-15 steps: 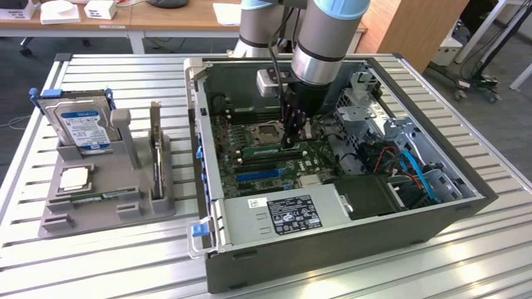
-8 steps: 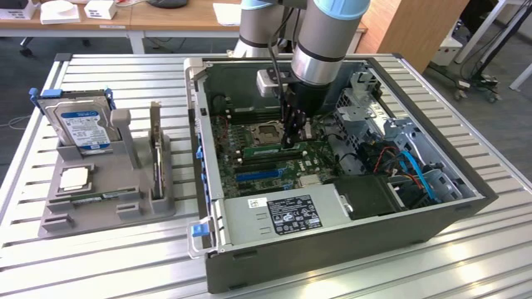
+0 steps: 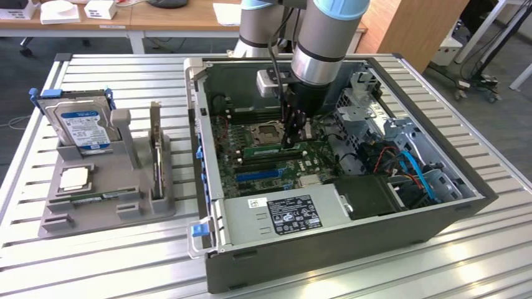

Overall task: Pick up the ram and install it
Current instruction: 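Insert the ram into the slot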

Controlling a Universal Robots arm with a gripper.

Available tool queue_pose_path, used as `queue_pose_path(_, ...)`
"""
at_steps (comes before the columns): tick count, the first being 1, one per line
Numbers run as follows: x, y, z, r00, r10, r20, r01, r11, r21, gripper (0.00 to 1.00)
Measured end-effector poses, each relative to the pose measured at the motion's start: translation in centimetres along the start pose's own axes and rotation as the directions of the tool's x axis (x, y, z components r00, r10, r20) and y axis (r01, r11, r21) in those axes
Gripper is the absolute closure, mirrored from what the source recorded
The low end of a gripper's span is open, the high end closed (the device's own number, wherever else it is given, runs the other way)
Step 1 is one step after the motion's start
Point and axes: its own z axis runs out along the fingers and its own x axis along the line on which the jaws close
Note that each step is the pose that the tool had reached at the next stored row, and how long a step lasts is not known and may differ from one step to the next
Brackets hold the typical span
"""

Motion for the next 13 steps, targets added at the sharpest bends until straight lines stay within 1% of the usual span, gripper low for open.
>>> queue_pose_path(3, 0.0, 0.0, 0.0, 1.0, 0.002, 0.0, -0.002, 1.0, 0.0002, 0.89)
queue_pose_path(4, 0.0, 0.01, 0.03, 1.0, 0.002, 0.0001, -0.002, 1.0, 0.0014, 0.89)
queue_pose_path(5, 0.0, 0.04, 0.1, 1.0, 0.002, 0.0001, -0.002, 1.0, 0.0038, 0.89)
queue_pose_path(6, 0.0, 0.04, 0.14, 1.0, 0.002, 0.0, -0.002, 1.0, 0.0041, 0.89)
queue_pose_path(13, 0.0, 0.04, 0.18, 1.0, 0.005, 0.0002, -0.005, 1.0, 0.0044, 0.89)
